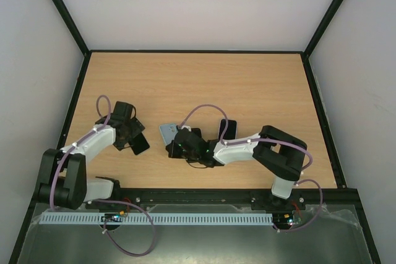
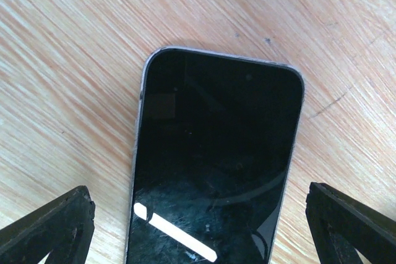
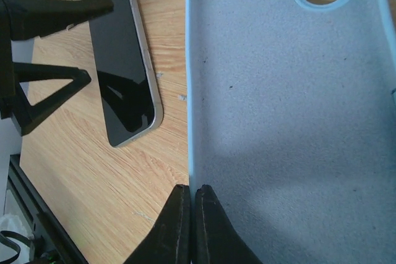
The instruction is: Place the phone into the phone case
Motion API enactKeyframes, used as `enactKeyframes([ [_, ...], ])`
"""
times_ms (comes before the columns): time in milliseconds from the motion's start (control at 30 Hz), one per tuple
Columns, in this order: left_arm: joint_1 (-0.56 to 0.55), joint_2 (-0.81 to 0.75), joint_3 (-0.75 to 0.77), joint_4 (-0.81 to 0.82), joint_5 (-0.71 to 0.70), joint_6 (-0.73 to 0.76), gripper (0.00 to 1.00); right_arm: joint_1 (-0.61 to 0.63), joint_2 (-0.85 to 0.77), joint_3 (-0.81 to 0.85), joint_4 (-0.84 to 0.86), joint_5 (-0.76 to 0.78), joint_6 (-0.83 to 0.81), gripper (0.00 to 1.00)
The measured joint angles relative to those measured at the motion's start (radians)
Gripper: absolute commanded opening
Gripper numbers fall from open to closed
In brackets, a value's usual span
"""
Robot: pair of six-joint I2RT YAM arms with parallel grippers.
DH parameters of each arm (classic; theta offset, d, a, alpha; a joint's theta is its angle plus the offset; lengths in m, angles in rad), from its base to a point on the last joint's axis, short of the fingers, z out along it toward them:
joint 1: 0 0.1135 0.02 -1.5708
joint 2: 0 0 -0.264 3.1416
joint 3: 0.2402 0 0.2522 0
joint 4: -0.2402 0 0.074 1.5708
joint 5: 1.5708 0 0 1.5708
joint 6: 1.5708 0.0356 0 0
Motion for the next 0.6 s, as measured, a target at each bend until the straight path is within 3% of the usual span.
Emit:
enactKeyframes([
  [167,0.0,0.025,0.008,0.017,0.005,0.0,0.93,0.021,0.043,0.0,0.034,0.013,0.037,0.06],
  [367,0.0,0.06,0.014,0.025,0.005,-0.001,0.93,0.023,0.053,0.0,0.043,0.021,0.052,0.29],
  [600,0.0,0.09,0.033,0.038,-0.011,-0.002,0.91,0.023,0.007,-0.002,0.039,0.032,0.039,0.31],
])
